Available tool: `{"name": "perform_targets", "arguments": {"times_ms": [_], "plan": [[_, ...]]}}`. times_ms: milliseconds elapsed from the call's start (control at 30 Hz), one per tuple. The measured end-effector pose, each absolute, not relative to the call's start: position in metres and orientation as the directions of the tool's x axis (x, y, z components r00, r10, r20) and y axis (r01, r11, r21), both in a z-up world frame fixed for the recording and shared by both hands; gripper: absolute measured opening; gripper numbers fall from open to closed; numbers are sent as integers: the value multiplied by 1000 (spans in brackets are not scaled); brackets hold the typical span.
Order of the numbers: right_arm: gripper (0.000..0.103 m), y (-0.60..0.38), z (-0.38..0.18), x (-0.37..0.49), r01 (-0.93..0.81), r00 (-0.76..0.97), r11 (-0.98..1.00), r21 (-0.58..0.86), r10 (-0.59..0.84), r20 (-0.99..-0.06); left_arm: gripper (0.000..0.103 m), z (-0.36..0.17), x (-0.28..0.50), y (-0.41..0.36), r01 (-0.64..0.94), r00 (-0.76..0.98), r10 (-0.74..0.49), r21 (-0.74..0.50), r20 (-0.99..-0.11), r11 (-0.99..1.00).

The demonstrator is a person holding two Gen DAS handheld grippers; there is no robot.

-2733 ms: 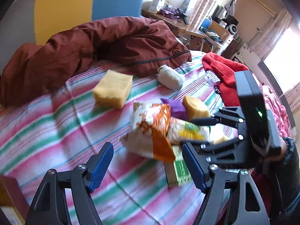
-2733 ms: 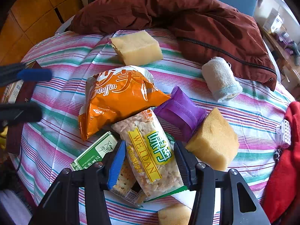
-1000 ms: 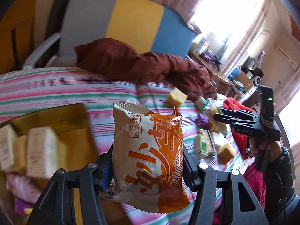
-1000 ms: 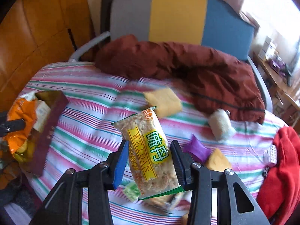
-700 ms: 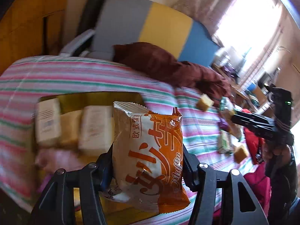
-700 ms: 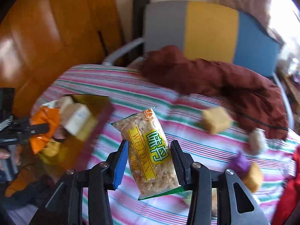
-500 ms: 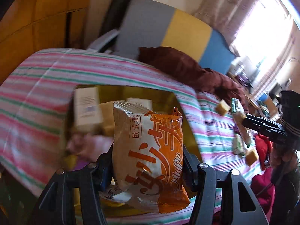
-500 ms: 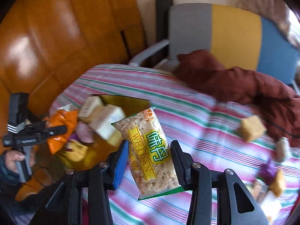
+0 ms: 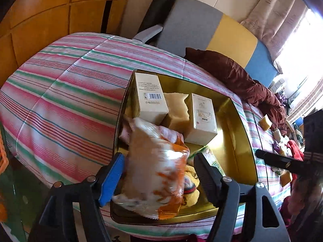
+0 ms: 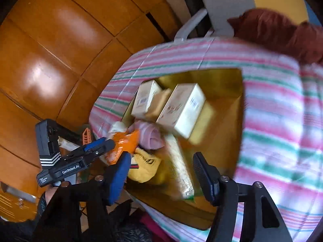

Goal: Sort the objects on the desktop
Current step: 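Carry the cracker packet and orange chip bag into the gold tray and release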

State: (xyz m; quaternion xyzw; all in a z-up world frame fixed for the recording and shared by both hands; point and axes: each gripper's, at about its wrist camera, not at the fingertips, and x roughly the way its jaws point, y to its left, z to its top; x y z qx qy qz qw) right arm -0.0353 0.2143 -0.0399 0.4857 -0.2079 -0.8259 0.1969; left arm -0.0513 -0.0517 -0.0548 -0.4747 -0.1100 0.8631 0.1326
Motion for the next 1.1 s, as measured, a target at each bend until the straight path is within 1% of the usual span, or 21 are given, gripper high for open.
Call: {"name": "perform_targets", "arguments": {"times_ms": [100,167,200,267,367,500,600,967,1100], "plan": [[66,205,-52,-32,116,-418,-831,544,-538,-732,72,-48,-47,-57,-112,-548,324,-316,-771,-942],[66,204,-55,-24,114,-414,-846,521,-518,-749,72,-39,-42,-62,-103,-585,318,-321,-746,-942],[66,205,-56,-20,114,-416,-857,502,-500,-759,72,-35,-40,-63,-102,-600,314,-320,-736,-942],[74,205,-55,-12,111,-430,-890,443,-445,-786,72,-27,-38,-62,-105,-619,307,-311,-723,-944],[76,203,-51,3,119,-464,-937,329,-345,-816,72,-17,-36,-54,-126,-634,301,-289,-713,-949],[79,203,-46,17,116,-502,-958,261,-283,-817,72,-6,-29,-38,-162,-648,295,-252,-702,-954],[81,206,-45,26,111,-524,-963,246,-267,-809,72,-2,-22,-24,-186,-659,275,-203,-700,-961],[81,229,-38,41,58,-570,-974,217,-211,-794,72,0,-8,13,-234,-667,235,-100,-707,-967],[84,242,-35,47,24,-587,-980,198,-174,-791,70,0,-6,24,-239,-672,213,-64,-710,-969]]}}
